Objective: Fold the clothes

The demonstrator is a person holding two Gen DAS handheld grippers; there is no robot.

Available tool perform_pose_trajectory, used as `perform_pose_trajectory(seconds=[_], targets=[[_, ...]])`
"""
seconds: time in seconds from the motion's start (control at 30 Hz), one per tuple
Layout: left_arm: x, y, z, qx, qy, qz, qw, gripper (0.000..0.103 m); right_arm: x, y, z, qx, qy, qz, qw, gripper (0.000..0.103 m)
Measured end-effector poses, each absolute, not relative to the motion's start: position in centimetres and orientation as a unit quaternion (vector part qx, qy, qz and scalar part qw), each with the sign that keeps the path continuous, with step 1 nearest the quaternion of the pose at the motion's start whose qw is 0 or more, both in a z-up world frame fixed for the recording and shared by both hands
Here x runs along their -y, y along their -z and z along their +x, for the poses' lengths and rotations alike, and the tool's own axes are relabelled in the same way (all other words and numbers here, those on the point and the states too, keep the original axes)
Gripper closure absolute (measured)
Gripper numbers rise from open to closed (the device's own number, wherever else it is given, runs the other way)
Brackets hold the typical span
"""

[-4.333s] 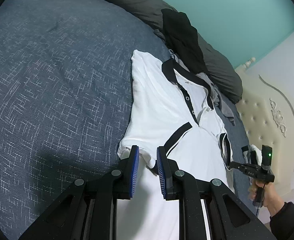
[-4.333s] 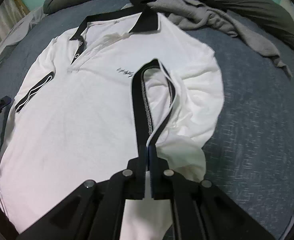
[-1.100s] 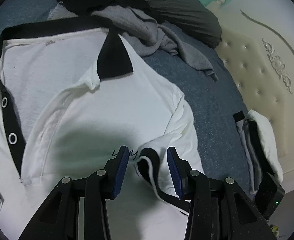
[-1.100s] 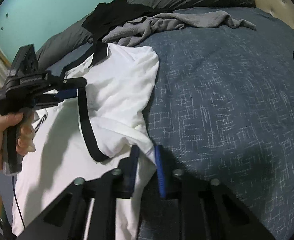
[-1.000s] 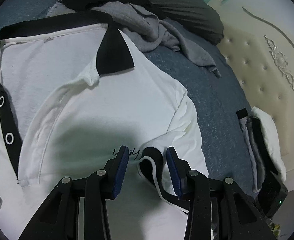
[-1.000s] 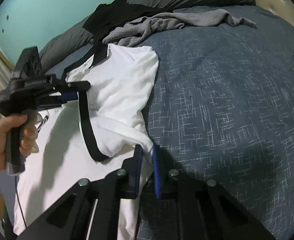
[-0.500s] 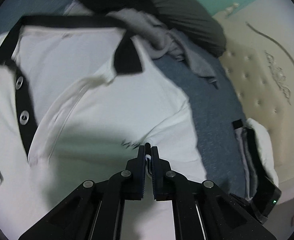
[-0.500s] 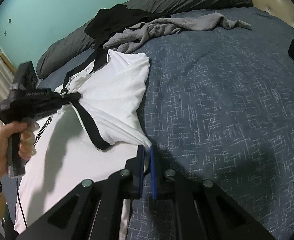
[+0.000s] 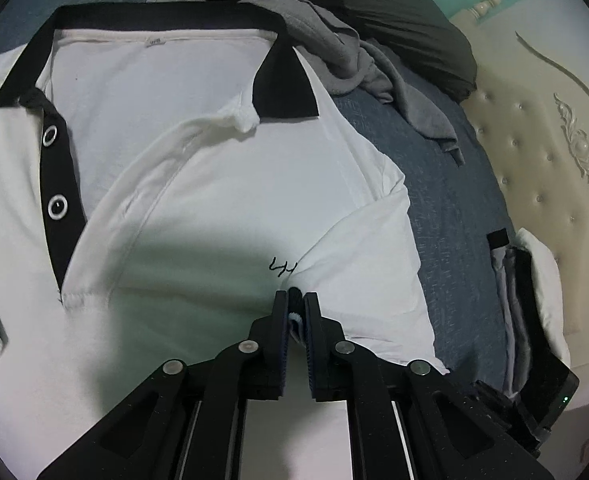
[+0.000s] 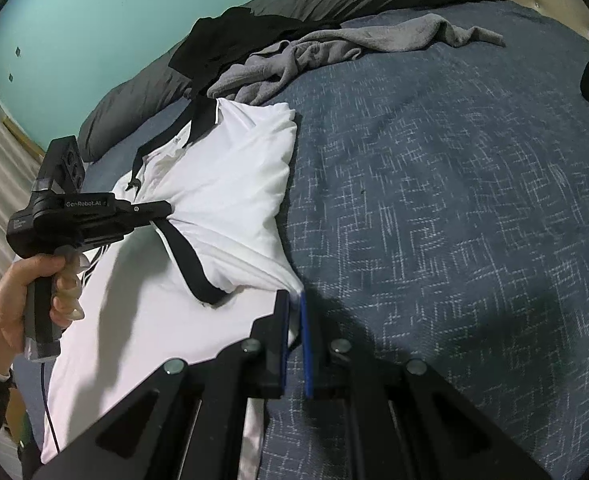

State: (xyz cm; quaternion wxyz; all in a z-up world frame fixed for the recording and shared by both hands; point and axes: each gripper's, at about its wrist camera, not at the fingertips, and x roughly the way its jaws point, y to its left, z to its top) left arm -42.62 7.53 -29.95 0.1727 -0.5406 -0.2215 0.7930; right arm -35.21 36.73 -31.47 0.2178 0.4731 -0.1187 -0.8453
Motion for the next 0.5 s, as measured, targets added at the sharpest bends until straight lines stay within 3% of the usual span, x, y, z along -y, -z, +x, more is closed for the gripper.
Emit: perform_pose_trajectory(seconds=[0.37,0.5], targets=[[-9.0,26.7,-45.1,0.181,-0.814,-0.524,0.176,0.085,-37.2,31.5,-35.1,0.128,0.842,0.475,0.223,0.098],[-12.1,26.8,-47.6,0.161,-0.81,-0.53,0.192,0.075,-37.2,31.7,-35.1,0.132,0.84,0.477,0.225,0.098]])
